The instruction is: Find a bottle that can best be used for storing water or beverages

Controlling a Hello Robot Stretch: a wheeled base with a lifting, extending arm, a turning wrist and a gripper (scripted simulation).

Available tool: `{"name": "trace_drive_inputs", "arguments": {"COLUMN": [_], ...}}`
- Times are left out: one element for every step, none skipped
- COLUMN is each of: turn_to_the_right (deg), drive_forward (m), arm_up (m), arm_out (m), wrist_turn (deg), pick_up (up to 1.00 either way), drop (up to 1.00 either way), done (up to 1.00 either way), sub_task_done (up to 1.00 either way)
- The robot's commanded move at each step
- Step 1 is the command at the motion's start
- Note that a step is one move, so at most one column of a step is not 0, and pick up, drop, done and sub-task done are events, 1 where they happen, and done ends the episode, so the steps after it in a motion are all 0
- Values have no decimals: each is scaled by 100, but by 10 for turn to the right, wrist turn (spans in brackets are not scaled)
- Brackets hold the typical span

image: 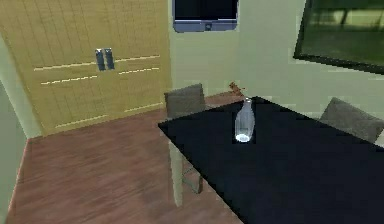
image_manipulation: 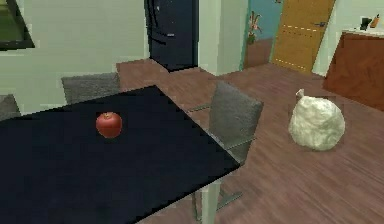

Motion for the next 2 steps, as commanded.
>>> {"name": "trace_drive_inputs", "arguments": {"turn_to_the_right": [150, 0], "drive_forward": [0, 0], "arm_up": [0, 0], "arm_out": [0, 0], "wrist_turn": [0, 0], "pick_up": [0, 0], "drop": [0, 0], "done": [0, 100], "sub_task_done": [0, 0]}}
